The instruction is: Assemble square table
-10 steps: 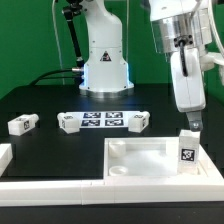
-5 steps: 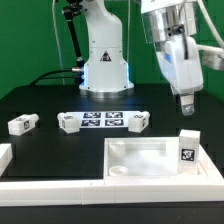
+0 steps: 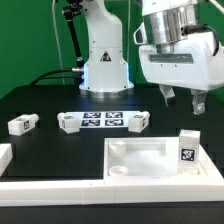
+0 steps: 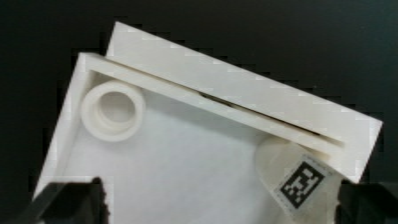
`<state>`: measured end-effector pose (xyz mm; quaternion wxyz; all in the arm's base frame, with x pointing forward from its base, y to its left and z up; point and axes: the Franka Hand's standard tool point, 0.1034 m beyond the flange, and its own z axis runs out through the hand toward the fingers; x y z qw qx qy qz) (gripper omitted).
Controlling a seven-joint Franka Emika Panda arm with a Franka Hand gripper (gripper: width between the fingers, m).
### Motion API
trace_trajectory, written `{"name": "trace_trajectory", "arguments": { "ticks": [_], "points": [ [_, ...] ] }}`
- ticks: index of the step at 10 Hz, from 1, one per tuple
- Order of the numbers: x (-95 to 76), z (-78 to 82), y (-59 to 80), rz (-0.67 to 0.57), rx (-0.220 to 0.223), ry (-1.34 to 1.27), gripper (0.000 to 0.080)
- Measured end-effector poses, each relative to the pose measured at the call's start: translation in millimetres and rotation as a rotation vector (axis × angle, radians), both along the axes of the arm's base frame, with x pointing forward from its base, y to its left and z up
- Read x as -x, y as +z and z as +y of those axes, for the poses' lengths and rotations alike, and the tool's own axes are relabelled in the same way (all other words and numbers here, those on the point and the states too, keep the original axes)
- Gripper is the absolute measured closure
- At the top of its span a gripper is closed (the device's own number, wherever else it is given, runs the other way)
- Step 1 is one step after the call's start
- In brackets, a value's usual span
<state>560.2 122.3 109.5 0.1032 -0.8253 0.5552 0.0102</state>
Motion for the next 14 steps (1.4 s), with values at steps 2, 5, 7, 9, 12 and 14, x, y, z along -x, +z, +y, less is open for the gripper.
{"name": "trace_trajectory", "arguments": {
  "ticks": [2,5,7,9,12,14],
  "points": [
    [11.6,-11.9,-8.9,-0.055,0.043,0.248,0.0151],
    [74.5,-38.6,-39.8,-0.034,0.093,0.576,0.0151],
    [102.6,-61.1,-55.2,-0.021,0.120,0.652,0.0151],
    [100.9,-59.3,-54.6,-0.007,0.105,0.651,0.0151],
    [111.2,-65.8,-58.1,0.077,0.025,0.665,0.0151],
    [139.7,-90.8,-65.6,0.199,-0.104,0.635,0.0151]
  ]
}}
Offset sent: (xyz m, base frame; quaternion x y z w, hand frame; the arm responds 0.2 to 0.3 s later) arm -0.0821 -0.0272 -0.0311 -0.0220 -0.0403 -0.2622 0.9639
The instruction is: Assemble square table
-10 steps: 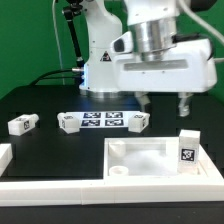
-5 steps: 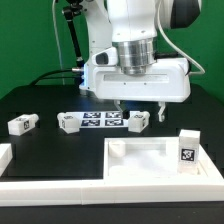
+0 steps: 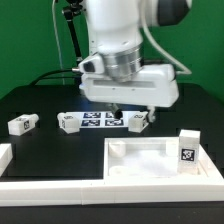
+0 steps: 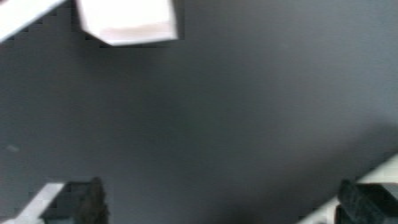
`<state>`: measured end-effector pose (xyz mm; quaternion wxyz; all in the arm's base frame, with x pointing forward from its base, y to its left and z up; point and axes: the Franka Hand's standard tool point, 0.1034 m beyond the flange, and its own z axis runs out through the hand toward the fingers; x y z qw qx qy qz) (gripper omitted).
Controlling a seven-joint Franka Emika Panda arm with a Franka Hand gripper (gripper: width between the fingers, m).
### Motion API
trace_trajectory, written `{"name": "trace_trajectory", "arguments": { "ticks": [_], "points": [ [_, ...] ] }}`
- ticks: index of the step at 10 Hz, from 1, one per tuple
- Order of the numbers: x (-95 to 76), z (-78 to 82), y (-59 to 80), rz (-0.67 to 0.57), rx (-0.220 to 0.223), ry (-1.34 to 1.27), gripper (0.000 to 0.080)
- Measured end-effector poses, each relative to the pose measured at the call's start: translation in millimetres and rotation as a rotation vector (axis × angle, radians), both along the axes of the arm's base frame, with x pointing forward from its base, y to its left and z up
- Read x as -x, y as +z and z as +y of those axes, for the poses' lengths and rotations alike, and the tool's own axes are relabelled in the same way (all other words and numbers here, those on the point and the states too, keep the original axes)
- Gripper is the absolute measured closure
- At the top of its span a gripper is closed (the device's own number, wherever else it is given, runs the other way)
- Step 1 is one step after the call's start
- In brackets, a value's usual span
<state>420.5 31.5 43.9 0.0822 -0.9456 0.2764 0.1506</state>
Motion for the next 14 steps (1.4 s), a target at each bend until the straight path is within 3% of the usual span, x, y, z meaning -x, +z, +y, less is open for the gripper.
{"name": "trace_trajectory", "arguments": {
  "ticks": [1,2,4,6,7,9,12,14],
  "points": [
    [18.1,-7.6,-0.7,0.090,-0.048,-0.022,0.0151],
    [25.6,-6.6,-2.4,0.136,-0.069,-0.037,0.0151],
    [24.1,10.7,-1.6,0.242,-0.116,-0.030,0.0151],
    [30.8,4.1,-3.6,0.373,-0.191,-0.033,0.0151],
    [28.0,3.3,-6.9,0.401,-0.204,-0.033,0.0151],
    [39.7,5.8,-20.6,0.468,-0.269,0.073,0.0151],
    [37.6,7.1,-23.4,0.470,-0.261,0.059,0.0151],
    [41.7,27.4,-30.2,0.481,-0.259,0.054,0.0151]
  ]
}}
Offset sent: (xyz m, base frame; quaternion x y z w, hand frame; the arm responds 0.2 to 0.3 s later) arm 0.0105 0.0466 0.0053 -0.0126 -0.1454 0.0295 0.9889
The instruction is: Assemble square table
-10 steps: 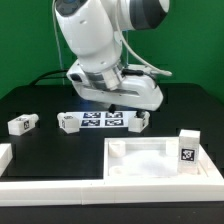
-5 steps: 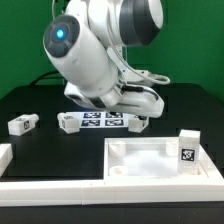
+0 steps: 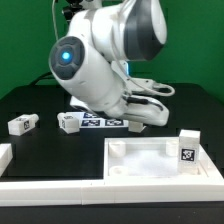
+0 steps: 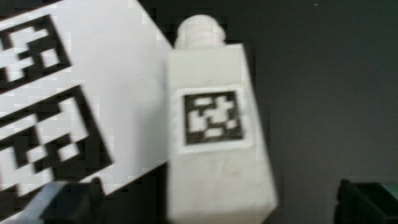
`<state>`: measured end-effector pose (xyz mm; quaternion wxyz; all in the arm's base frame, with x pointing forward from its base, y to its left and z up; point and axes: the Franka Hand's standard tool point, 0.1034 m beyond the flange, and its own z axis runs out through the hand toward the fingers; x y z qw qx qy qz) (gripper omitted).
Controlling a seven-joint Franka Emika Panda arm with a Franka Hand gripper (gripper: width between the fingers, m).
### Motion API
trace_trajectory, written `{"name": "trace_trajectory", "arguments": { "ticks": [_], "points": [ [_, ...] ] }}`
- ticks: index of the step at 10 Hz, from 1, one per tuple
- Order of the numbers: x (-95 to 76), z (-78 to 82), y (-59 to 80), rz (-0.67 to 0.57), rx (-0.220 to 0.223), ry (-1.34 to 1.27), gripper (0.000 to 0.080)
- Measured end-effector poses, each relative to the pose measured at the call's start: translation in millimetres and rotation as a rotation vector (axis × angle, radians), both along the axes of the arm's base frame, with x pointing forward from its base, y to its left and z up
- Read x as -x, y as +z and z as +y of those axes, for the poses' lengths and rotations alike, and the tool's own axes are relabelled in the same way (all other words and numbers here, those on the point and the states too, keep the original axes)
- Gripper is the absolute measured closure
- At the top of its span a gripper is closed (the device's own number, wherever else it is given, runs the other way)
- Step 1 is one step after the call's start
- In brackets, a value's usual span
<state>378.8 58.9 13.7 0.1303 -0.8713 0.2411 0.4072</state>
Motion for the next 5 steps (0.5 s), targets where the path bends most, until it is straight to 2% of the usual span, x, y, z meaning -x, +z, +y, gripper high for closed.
{"name": "trace_trajectory", "arguments": {
  "ticks": [1,3,5],
  "points": [
    [5.2,6.6,-4.1,-0.004,0.001,0.009,0.0151],
    [21.9,7.9,-9.6,0.019,-0.001,0.012,0.0151],
    [19.1,7.5,-9.3,0.014,0.000,0.011,0.0180]
  ]
}}
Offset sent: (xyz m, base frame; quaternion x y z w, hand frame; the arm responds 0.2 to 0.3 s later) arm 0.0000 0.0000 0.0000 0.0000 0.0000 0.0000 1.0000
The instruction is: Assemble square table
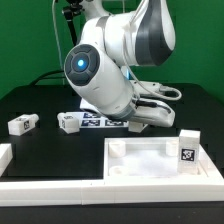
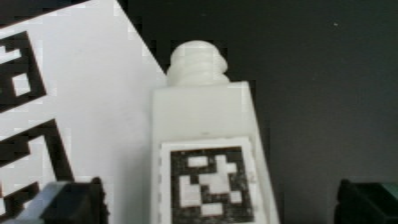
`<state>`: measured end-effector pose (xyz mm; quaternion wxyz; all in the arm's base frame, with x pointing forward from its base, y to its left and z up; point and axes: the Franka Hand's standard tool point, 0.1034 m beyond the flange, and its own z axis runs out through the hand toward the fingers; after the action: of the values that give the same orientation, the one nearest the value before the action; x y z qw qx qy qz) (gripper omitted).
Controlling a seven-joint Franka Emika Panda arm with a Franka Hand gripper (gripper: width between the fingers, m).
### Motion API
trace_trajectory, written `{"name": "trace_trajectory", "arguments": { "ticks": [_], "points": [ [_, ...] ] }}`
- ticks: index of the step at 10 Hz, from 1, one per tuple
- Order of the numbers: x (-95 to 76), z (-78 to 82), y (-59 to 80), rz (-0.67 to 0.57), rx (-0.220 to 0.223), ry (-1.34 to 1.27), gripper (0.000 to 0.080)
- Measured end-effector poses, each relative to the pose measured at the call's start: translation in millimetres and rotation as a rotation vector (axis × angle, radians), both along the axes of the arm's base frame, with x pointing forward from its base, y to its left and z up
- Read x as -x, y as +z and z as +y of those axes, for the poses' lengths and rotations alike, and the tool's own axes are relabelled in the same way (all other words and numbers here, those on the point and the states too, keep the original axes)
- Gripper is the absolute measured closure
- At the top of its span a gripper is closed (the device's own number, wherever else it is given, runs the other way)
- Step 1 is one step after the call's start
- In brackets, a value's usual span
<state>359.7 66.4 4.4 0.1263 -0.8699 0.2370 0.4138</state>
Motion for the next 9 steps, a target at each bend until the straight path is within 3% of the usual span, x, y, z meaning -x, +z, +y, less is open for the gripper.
{"name": "trace_trajectory", "arguments": {
  "ticks": [1,2,3,4,9],
  "points": [
    [0.0,-0.1,0.0,0.000,0.000,0.000,0.0180],
    [0.0,-0.1,0.0,0.000,0.000,0.000,0.0359],
    [0.0,-0.1,0.0,0.000,0.000,0.000,0.0359],
    [0.0,-0.2,0.0,0.000,0.000,0.000,0.0513],
    [-0.1,-0.3,0.0,0.000,0.000,0.000,0.0511]
  ]
}}
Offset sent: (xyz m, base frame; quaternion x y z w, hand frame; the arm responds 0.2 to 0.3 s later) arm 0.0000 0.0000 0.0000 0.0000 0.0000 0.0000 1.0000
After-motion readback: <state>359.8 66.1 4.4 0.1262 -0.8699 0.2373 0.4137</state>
